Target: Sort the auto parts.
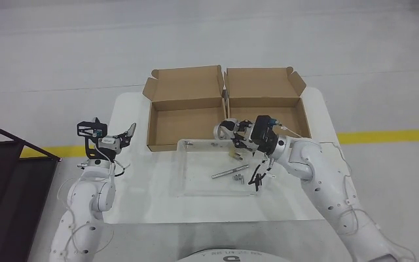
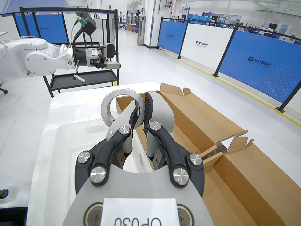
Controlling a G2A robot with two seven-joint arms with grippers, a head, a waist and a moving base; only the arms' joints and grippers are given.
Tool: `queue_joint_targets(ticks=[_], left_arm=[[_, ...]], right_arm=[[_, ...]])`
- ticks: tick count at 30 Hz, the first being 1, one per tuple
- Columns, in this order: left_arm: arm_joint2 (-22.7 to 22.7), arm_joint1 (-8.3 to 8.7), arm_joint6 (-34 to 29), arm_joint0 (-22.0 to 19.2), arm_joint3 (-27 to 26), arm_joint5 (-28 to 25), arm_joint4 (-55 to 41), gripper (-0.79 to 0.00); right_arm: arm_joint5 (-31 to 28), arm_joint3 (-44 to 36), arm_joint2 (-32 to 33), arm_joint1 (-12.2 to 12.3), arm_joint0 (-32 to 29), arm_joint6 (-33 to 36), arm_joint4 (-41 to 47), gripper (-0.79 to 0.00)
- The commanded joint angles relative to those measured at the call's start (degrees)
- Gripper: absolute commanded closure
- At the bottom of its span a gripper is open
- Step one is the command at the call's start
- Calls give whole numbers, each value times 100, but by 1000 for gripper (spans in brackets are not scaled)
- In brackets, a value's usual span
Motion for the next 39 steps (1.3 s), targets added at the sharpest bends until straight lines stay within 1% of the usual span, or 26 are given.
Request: queue_joint_targets(ticks=[1, 4, 8, 11, 15, 24, 25, 26, 27, 29, 31, 33, 36, 39], left_arm=[[0, 0, 0, 0, 0, 0, 0, -785], [0, 0, 0, 0, 0, 0, 0, -785], [0, 0, 0, 0, 0, 0, 0, -785], [0, 0, 0, 0, 0, 0, 0, -785], [0, 0, 0, 0, 0, 0, 0, -785], [0, 0, 0, 0, 0, 0, 0, -785], [0, 0, 0, 0, 0, 0, 0, -785], [0, 0, 0, 0, 0, 0, 0, -785], [0, 0, 0, 0, 0, 0, 0, -785], [0, 0, 0, 0, 0, 0, 0, -785], [0, 0, 0, 0, 0, 0, 0, -785], [0, 0, 0, 0, 0, 0, 0, -785], [0, 0, 0, 0, 0, 0, 0, -785], [0, 0, 0, 0, 0, 0, 0, -785]], right_arm=[[-41, 71, -72, -27, 99, -107, 191, 0], [-359, 276, -231, -82, 346, -202, 781, 0], [-858, 516, -496, -164, 756, -143, 1608, 0], [-1433, 753, -728, -215, 1032, -42, 2334, 0], [-1558, 914, -900, -263, 1312, 239, 2750, 0], [-1406, 948, -1006, -340, 1444, 349, 2766, 0], [-1318, 922, -973, -343, 1434, 326, 2687, 0], [-1015, 852, -863, -340, 1421, 274, 2428, 0], [-559, 681, -736, -333, 1368, 192, 1943, 0], [366, 211, -602, -323, 1052, -214, 887, 0], [1043, -156, -571, -312, 680, -640, 77, 0], [1346, -378, -532, -298, 398, -956, -302, 0], [1746, -625, -433, -277, 104, -1228, -736, 0], [1924, -763, -376, -267, -84, -1370, -925, 0]])
